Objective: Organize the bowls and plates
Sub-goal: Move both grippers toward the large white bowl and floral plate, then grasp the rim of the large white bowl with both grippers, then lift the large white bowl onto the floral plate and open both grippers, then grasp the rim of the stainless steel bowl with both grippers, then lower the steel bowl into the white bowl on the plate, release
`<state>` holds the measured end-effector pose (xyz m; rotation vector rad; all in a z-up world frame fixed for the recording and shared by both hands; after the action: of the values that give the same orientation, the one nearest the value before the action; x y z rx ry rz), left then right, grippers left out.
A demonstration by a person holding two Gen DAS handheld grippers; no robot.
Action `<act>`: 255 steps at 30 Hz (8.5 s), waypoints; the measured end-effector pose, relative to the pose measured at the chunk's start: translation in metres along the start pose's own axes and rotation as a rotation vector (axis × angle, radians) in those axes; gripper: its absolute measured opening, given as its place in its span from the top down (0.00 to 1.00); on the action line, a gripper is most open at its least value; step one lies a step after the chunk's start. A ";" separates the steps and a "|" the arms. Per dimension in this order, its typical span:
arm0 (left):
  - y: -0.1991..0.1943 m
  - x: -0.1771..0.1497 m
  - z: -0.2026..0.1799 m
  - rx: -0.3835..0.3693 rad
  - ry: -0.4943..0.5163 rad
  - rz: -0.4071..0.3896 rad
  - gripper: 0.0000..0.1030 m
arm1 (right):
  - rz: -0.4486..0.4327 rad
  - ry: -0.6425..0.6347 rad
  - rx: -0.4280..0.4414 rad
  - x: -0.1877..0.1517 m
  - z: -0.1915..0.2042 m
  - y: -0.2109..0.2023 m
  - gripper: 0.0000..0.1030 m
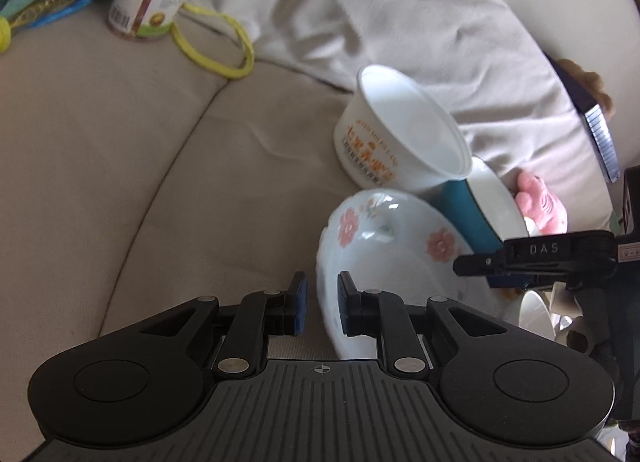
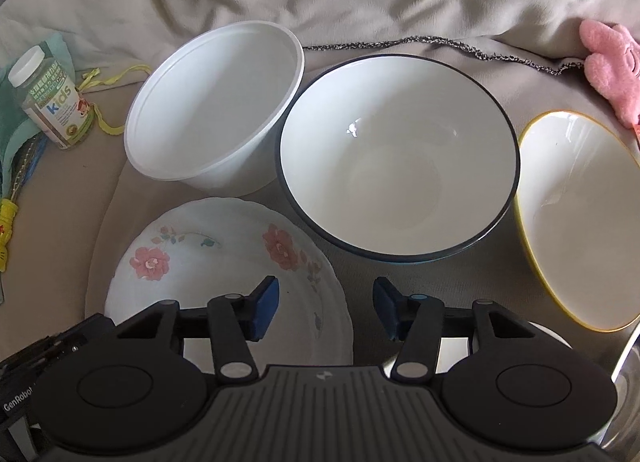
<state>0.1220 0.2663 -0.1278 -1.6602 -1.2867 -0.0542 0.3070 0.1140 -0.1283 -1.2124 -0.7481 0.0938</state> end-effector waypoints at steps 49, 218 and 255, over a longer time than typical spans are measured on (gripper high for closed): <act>0.060 -0.052 -0.238 -0.126 0.639 0.125 0.71 | -0.234 0.476 0.150 -0.147 -0.146 -0.090 0.53; -0.045 -0.132 -0.255 -0.107 0.557 0.180 0.77 | -0.301 0.235 0.168 -0.154 -0.164 -0.166 0.54; -0.028 0.021 -0.020 -0.046 0.198 0.041 0.77 | -0.058 -0.096 0.172 -0.043 0.084 -0.035 0.49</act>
<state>0.1202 0.2651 -0.0880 -1.6741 -1.1089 -0.2200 0.2162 0.1495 -0.1057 -1.0274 -0.8416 0.1661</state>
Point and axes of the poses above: each gripper's, at about its wrist camera, not at the fingertips, and y roughly the way its jaws point, z to its left, x to its top, the point moved 7 cm from there along y, roughly the way its jaws point, and after that the axes turned 6 degrees about -z, right-handed, at the moved point
